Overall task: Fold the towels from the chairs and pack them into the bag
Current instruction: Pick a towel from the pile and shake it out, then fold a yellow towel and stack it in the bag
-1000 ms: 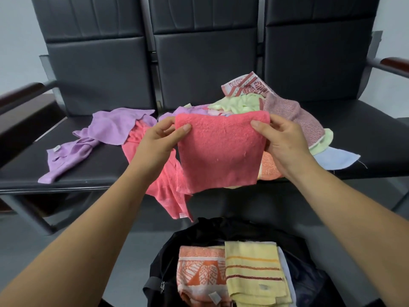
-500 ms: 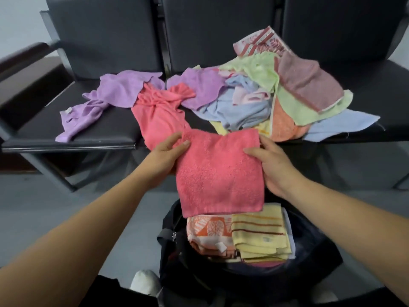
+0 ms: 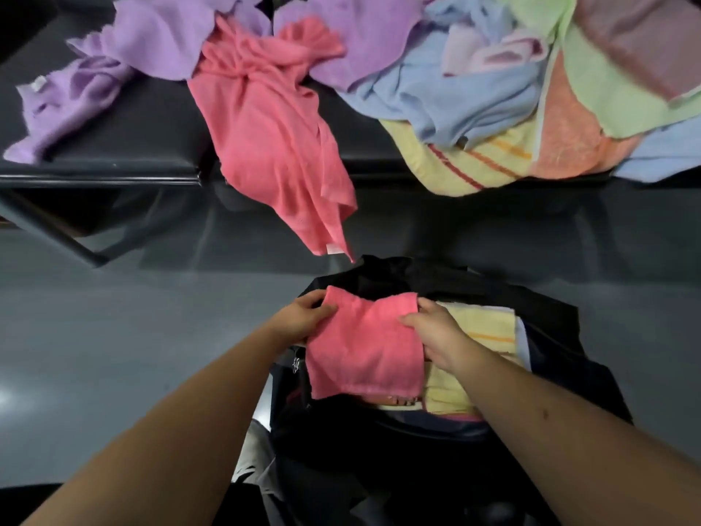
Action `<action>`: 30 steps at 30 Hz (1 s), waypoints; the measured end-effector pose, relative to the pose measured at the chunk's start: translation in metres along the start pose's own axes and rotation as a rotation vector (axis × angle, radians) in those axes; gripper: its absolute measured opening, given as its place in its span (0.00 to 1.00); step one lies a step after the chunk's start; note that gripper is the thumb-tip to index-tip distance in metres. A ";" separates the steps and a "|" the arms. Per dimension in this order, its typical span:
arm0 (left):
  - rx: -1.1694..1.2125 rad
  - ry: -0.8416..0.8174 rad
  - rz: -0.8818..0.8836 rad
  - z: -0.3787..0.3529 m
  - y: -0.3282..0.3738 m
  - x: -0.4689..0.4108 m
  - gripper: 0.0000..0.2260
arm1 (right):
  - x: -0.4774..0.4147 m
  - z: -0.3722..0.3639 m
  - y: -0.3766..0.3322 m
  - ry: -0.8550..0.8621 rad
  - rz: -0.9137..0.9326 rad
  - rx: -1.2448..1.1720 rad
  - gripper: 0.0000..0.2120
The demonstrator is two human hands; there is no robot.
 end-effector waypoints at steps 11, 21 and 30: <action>-0.295 0.116 0.073 -0.008 -0.065 -0.032 0.20 | -0.042 -0.003 0.039 0.051 0.088 0.199 0.36; -0.728 0.130 -0.081 0.002 0.046 -0.004 0.10 | 0.018 0.021 -0.053 0.206 0.250 0.509 0.05; -0.400 0.123 -0.526 0.002 0.251 0.057 0.04 | 0.131 0.076 -0.212 0.107 0.489 0.453 0.07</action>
Point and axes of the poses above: each hand's wrist, its own x-axis away from the middle knuckle, its own z-axis out of the back of the hand, y = z × x, the point moved 4 cm from there along -x, towards the middle knuckle, and after that the axes turned 5 degrees about -z, right-handed, at the moved point
